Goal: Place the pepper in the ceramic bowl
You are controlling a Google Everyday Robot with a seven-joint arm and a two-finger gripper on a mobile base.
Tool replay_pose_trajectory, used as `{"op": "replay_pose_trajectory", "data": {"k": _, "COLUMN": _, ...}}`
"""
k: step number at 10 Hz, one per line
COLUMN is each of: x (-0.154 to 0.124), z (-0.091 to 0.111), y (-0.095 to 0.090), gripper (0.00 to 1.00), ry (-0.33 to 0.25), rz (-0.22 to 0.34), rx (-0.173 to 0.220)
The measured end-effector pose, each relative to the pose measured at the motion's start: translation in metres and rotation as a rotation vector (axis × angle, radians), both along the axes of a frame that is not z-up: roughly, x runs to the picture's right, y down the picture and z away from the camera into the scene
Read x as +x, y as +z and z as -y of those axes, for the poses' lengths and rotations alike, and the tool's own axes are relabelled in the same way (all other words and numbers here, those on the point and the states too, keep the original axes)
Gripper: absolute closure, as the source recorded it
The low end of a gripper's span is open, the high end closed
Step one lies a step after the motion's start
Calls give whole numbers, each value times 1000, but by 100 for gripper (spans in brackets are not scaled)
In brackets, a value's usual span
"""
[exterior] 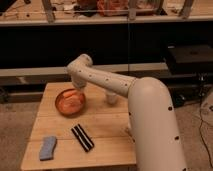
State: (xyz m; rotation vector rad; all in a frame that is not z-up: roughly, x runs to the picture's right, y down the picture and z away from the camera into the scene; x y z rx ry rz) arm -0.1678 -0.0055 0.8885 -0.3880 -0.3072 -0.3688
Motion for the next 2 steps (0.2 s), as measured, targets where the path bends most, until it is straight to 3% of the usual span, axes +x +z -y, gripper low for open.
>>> {"op": "replay_pose_trajectory", "data": {"k": 2, "x": -2, "z": 0, "y": 0, "gripper": 58, "ry": -3, "rz": 1, "rx": 0}}
